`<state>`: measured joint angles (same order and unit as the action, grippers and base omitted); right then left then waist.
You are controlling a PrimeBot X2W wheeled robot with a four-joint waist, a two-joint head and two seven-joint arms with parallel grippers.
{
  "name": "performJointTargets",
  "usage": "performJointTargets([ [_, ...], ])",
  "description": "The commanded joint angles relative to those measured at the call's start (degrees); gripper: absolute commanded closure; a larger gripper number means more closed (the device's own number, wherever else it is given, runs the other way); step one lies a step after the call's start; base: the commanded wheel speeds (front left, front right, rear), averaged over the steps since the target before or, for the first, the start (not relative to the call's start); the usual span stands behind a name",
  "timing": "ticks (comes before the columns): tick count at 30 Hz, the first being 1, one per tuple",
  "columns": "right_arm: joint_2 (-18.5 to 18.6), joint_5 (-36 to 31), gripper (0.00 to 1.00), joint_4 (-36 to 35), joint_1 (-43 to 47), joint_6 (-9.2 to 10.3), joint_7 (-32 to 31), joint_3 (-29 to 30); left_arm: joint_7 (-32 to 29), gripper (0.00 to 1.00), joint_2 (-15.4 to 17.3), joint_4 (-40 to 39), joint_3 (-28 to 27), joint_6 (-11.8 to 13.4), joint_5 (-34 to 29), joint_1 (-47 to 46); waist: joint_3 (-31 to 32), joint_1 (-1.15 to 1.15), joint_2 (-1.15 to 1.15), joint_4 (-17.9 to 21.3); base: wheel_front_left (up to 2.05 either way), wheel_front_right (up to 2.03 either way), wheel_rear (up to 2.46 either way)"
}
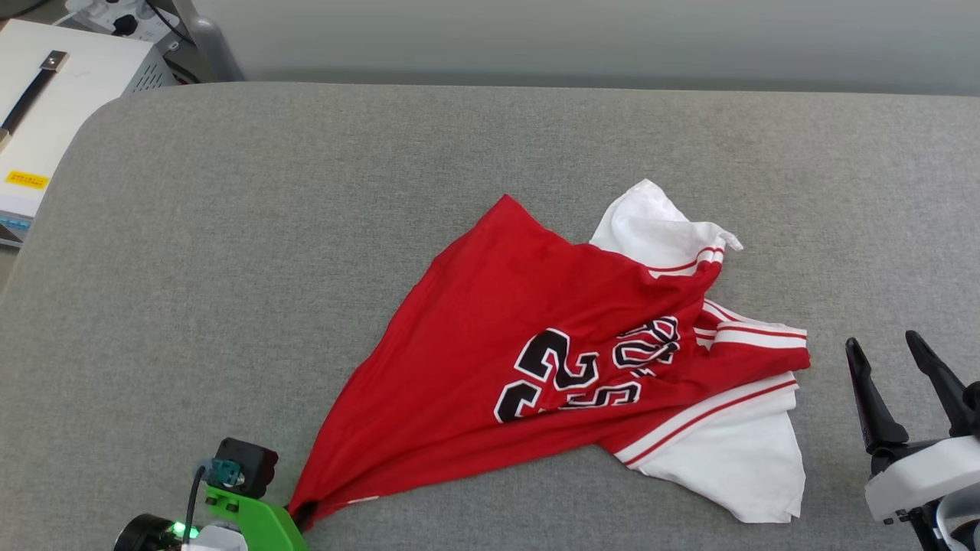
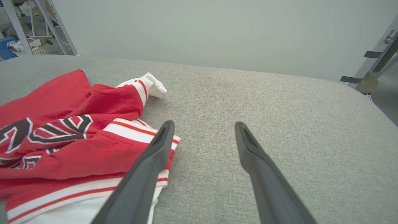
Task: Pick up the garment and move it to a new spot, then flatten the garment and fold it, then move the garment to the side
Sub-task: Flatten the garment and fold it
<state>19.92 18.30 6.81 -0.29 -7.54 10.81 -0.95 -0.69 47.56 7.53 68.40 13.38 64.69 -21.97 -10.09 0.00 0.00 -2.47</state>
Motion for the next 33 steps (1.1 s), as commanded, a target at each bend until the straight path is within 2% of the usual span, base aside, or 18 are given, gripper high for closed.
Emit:
performJointTargets([
  [1, 0.0, -0.6, 0.0, 0.1, 0.7, 0.05, 0.0, 0.2, -0.2, 1.0, -1.1, 1.9, 0.2, -0.9, 1.4, 1.2, -0.1, 0.0, 0.0, 0.0, 0.0, 0.0, 0.0],
  [3, -0.1, -0.6, 0.0, 0.1, 0.8, 0.05, -0.2, 0.3, 0.5, 1.0, -2.2, 4.3, 0.1, -1.5, 1.4, 1.3, 0.2, 0.0, 0.0, 0.0, 0.0, 0.0, 0.0],
  [4, -0.1, -0.7, 0.0, 0.1, 0.9, 0.05, -0.3, 0.4, 1.8, 0.0, -2.7, 5.5, -0.4, -1.2, 1.2, 1.1, 0.5, 0.0, 0.0, 0.0, 0.0, 0.0, 0.0],
  [7, -0.1, -0.7, 0.0, 0.0, 1.4, 0.05, -0.4, 0.9, 5.1, 0.0, -2.9, 6.7, -2.1, -0.8, 0.5, -0.1, 1.5, 0.0, 0.0, -0.4, 0.0, 0.0, 0.0],
  [10, -0.3, -0.8, 0.0, -0.2, 2.2, 0.05, -0.5, 1.3, 7.9, 0.0, -1.1, 5.3, -4.0, 0.7, -1.2, -2.0, 2.8, 0.0, 0.0, -0.8, 0.0, 0.0, 0.0],
  [17, -1.1, -1.1, 0.0, -1.1, 3.0, 0.05, -0.7, 1.7, 9.2, 0.0, 6.3, -5.9, -8.0, 7.0, -6.3, -8.4, 4.3, 0.0, 0.0, -1.1, 0.0, 0.0, 0.0],
  [21, -1.4, -1.5, 0.0, -1.9, 2.3, 0.05, -1.0, 1.3, 7.7, 0.0, 7.7, -12.0, -10.2, 9.3, -9.4, -14.6, 3.4, 0.0, 0.0, -0.4, 0.0, 0.0, 0.0],
  [24, -1.6, -1.9, 0.0, -2.7, 1.2, 0.05, -1.0, 0.9, 6.3, 0.0, 6.2, -12.8, -11.2, 8.2, -11.2, -20.1, 2.3, 0.0, 0.0, 0.6, 0.0, 0.0, 0.0],
  [28, -1.9, -2.6, 0.0, -3.8, -0.6, 0.05, -0.8, 0.1, 3.2, 0.0, 1.9, -10.3, -11.1, 3.8, -13.3, -28.7, 0.0, 0.0, 0.0, 2.7, 0.0, 0.0, 0.0],
  [33, -2.3, -3.5, 0.0, -5.4, -3.5, 0.05, -0.6, -1.4, -2.7, 0.0, -5.8, -4.5, -9.4, -3.4, -14.4, -40.0, -3.6, 0.0, 0.0, 5.9, 0.0, 0.0, 0.0],
])
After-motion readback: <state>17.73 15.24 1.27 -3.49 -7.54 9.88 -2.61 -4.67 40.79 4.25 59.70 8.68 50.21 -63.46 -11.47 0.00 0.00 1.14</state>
